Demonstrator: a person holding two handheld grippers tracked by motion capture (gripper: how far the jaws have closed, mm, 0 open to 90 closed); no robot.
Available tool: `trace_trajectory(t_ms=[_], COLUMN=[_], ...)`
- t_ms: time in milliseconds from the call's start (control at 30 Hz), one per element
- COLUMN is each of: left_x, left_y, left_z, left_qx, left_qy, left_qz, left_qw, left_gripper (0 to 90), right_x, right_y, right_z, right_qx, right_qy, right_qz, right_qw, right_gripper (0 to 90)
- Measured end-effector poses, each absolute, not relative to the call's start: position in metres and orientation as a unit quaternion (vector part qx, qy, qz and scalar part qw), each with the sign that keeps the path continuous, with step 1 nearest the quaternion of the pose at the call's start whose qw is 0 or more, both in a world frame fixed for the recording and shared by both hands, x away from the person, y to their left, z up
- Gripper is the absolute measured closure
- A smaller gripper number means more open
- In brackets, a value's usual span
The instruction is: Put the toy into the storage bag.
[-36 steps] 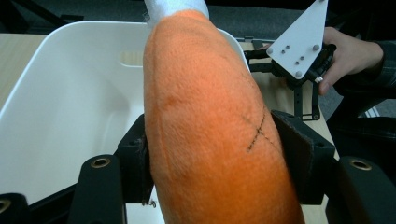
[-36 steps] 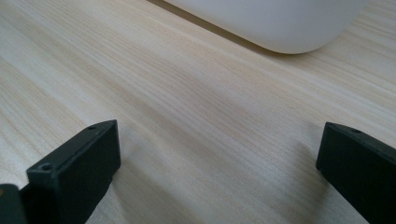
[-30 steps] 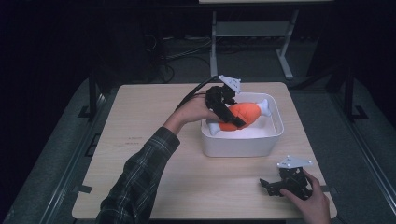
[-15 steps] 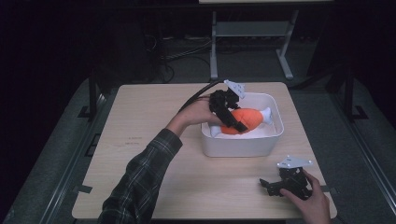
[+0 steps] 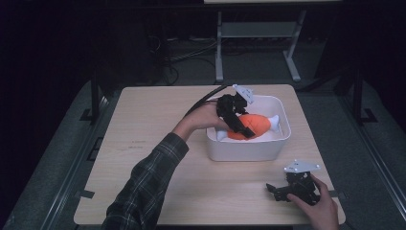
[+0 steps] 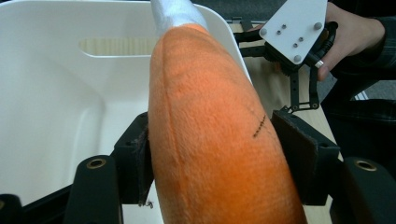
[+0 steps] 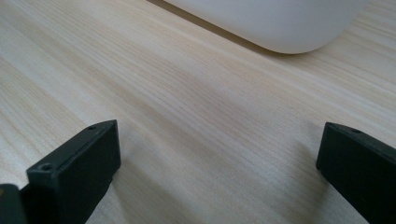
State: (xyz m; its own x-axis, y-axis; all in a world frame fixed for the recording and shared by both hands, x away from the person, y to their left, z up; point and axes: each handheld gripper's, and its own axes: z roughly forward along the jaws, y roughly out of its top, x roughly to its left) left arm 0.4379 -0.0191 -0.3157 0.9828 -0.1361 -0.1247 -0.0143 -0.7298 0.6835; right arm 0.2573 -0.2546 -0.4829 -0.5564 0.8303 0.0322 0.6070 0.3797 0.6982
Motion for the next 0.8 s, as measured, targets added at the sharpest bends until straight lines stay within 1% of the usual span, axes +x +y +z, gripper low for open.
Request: trace_trajectory(t_ms=[133,167,233,467,667,800], left_x=[0.438,0.438,0.438,0.435,0.429,0.426], left_y=[-0.017,-0.017,-0.015,-0.009,0.011,0.023], left_z=[-0.313,-0.313,-0.309,-0.305,-0.299,-0.295], left_qx=[0.924,0.924,0.918,0.916,0.908,0.906], left_qy=[-0.038,-0.038,-0.034,-0.033,-0.006,0.008], left_qz=[-0.081,-0.081,-0.079,-0.076,-0.065,-0.052], left_qw=[0.372,0.372,0.387,0.393,0.414,0.42], left_gripper=[32.6,30.8,29.7,29.7,28.7,25.7], right_x=[0.257,0.257,0.257,0.257,0.257,0.258], right_y=[-0.255,-0.255,-0.255,-0.255,-0.255,-0.255], right_z=[-0.483,-0.483,-0.483,-0.483,-0.483,-0.483], right_qx=[0.441,0.441,0.442,0.441,0.442,0.44], right_qy=[0.814,0.814,0.814,0.814,0.814,0.815], right_qz=[0.34,0.34,0.34,0.339,0.339,0.339], right_qw=[0.164,0.164,0.165,0.165,0.165,0.166], right_gripper=[0.0,0.0,0.0,0.0,0.0,0.0])
